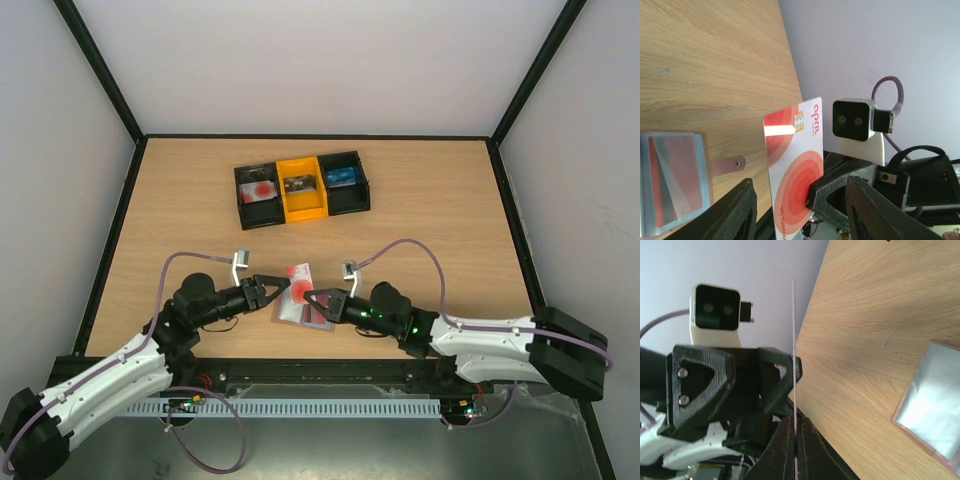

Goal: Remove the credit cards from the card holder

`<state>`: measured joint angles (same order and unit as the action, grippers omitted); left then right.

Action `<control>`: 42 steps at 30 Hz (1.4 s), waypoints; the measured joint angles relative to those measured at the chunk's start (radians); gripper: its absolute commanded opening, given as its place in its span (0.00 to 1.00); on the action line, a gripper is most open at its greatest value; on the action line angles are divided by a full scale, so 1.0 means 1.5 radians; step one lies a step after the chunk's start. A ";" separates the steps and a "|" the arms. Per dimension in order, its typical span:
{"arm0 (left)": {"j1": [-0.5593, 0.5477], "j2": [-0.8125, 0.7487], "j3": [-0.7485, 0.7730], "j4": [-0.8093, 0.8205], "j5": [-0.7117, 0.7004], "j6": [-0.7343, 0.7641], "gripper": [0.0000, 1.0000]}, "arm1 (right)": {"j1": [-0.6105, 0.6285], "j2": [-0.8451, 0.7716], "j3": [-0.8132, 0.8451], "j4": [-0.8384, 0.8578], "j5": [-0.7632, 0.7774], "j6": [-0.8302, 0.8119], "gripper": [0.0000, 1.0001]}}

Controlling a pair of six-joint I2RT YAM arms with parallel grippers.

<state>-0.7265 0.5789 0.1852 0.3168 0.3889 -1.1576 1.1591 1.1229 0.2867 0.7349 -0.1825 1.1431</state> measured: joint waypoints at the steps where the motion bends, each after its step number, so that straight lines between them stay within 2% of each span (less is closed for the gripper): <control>1: 0.000 -0.007 0.003 -0.008 0.002 0.006 0.52 | 0.000 -0.019 -0.007 -0.011 -0.005 -0.013 0.02; 11: 0.000 -0.072 0.086 -0.158 0.055 0.115 0.50 | 0.000 -0.243 -0.045 -0.155 -0.122 -0.144 0.02; 15: 0.000 -0.064 0.120 -0.212 0.098 0.172 0.42 | 0.000 -0.296 -0.043 -0.204 -0.171 -0.184 0.02; 23: 0.000 -0.048 0.112 -0.211 0.202 0.202 0.33 | 0.000 -0.301 -0.016 -0.276 -0.215 -0.232 0.02; 28: 0.000 -0.038 0.107 -0.199 0.233 0.208 0.05 | 0.000 -0.286 -0.013 -0.278 -0.241 -0.234 0.02; 29: 0.000 -0.034 0.106 -0.196 0.238 0.210 0.03 | 0.000 -0.285 -0.013 -0.278 -0.244 -0.234 0.02; 36: 0.000 -0.028 0.103 -0.177 0.256 0.211 0.03 | 0.000 -0.286 -0.013 -0.280 -0.248 -0.234 0.02; 40: 0.000 -0.029 0.103 -0.174 0.258 0.211 0.03 | 0.000 -0.289 -0.013 -0.282 -0.246 -0.235 0.15; 42: 0.000 -0.029 0.103 -0.174 0.255 0.211 0.03 | 0.000 -0.294 -0.013 -0.288 -0.236 -0.237 0.26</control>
<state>-0.7261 0.5350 0.3401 0.0551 0.7708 -0.8410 1.1591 0.6815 0.2665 0.3031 -0.5362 0.7876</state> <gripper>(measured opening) 0.029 0.138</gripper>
